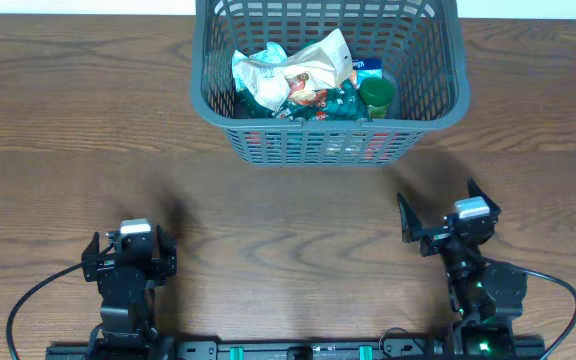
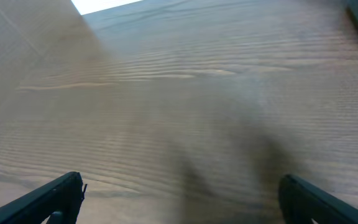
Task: Pack container
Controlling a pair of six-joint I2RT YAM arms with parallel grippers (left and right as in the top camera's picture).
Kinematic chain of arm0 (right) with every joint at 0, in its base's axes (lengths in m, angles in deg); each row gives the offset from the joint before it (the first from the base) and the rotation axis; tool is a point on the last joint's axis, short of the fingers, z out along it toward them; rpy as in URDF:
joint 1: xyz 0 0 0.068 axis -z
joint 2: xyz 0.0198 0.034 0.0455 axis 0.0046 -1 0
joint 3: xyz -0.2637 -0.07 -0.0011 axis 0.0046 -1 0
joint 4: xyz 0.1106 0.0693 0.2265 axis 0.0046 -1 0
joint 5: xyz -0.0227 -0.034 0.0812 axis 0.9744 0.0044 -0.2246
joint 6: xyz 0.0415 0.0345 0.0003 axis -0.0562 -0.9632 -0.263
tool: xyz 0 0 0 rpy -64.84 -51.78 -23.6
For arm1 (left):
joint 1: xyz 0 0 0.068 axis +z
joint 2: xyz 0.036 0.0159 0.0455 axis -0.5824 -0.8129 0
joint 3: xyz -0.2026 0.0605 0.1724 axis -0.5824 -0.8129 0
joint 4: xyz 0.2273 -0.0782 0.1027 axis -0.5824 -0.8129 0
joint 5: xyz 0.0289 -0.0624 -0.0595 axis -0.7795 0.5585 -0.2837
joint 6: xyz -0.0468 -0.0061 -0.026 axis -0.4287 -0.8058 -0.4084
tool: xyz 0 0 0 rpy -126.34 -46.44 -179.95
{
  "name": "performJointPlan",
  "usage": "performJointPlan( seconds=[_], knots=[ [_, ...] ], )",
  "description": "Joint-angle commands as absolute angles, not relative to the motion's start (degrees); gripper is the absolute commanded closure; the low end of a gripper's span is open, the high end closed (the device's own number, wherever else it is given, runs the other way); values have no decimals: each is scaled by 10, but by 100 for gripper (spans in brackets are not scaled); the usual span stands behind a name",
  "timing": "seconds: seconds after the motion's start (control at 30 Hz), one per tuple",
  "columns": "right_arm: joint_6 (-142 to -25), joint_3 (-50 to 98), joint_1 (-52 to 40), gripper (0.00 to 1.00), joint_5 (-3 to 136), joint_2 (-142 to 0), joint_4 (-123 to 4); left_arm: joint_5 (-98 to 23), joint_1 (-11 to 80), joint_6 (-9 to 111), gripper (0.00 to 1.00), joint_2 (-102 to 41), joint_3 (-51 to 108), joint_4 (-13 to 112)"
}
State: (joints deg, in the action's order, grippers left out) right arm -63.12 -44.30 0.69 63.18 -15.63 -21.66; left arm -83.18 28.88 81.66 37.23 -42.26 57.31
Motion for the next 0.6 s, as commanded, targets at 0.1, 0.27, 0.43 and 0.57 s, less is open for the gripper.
performJointPlan(
  seconds=[0.1,0.27,0.43,0.57],
  knots=[
    [-628,-470,10,1,625,-151,-183,-839,292,826,1,377,-435,573],
    [-627,-470,10,1,634,-151,-182,-839,292,826,1,377,-435,573],
    [-627,-471,10,1,646,-146,-184,-839,292,826,1,377,-435,573],
    [-627,-483,10,1,649,-119,-185,-839,292,826,1,377,-435,573]
  ],
)
